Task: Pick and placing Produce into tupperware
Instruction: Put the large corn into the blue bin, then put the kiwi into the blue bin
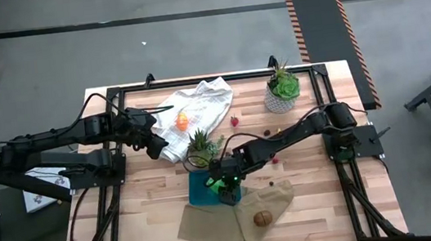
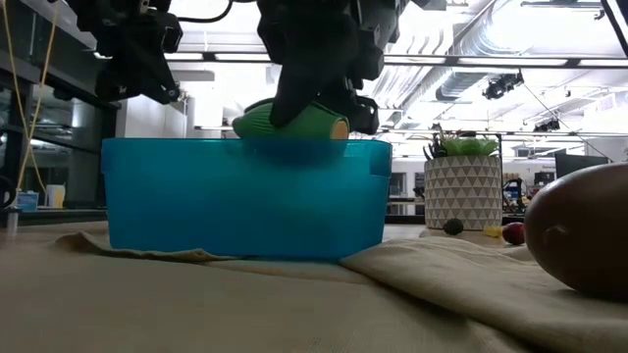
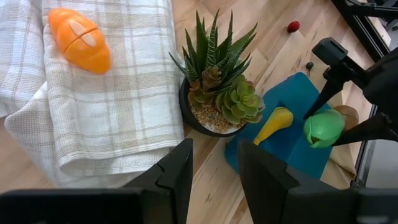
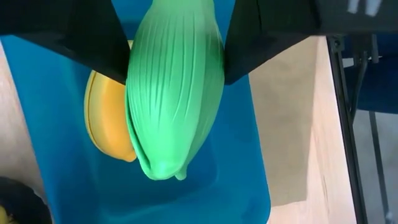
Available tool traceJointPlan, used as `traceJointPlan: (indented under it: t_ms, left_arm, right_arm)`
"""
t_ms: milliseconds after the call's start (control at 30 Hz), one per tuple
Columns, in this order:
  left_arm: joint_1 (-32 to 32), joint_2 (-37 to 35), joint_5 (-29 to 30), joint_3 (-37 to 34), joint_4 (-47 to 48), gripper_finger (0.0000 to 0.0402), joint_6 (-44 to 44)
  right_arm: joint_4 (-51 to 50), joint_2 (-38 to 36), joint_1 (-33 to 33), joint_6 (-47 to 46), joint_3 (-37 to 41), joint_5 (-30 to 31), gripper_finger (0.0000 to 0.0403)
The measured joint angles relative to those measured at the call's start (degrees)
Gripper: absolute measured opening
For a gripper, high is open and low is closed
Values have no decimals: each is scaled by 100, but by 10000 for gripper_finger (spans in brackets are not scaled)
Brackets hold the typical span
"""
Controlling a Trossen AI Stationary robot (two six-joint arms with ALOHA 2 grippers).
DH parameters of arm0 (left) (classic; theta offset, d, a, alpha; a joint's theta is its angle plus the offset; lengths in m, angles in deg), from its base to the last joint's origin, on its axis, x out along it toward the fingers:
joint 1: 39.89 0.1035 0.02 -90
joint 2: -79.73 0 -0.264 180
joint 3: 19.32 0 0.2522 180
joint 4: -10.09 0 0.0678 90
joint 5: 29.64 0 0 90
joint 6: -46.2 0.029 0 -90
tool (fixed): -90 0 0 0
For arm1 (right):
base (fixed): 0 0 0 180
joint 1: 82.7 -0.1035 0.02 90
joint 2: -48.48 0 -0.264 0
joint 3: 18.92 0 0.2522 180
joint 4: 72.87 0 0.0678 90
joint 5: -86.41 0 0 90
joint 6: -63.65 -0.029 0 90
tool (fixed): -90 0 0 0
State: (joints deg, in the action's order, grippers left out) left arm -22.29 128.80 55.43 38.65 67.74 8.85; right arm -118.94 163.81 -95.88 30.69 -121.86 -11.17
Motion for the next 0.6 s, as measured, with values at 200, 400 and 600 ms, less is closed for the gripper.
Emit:
traceJointPlan:
  t_ms: [200,400,600]
  left_arm:
    - [1,0,0,-1,-1,115,0]
    - [2,1,-1,0,-1,115,-1]
    - [0,1,-2,0,-1,115,0]
  right_arm:
    - [0,0,-1,-63,0,109,245]
    - [0,0,-1,-110,0,111,238]
    - [-68,-121,8,-172,0,181,235]
